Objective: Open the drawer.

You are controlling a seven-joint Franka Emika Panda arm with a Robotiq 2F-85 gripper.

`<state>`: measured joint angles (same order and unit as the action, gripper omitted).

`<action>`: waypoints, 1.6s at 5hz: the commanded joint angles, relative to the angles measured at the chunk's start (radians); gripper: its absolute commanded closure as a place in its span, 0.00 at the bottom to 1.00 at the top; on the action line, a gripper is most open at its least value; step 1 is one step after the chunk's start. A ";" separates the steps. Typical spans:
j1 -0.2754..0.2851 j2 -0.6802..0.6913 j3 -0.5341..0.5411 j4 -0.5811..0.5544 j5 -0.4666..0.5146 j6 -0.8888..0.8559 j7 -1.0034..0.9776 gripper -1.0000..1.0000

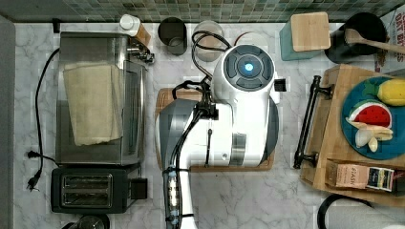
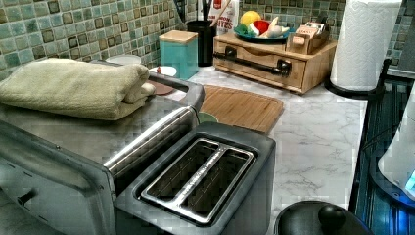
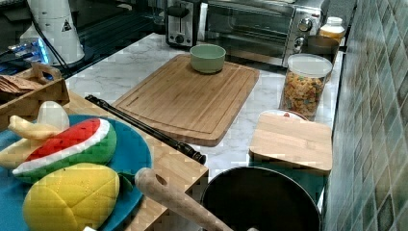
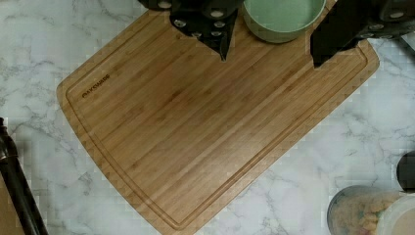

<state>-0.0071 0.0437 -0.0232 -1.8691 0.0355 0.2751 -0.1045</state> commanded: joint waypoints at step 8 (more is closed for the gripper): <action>-0.154 0.119 -0.162 0.080 -0.161 0.150 -0.537 0.00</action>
<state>-0.1188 0.1416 -0.1306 -1.9131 -0.1102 0.4199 -0.5576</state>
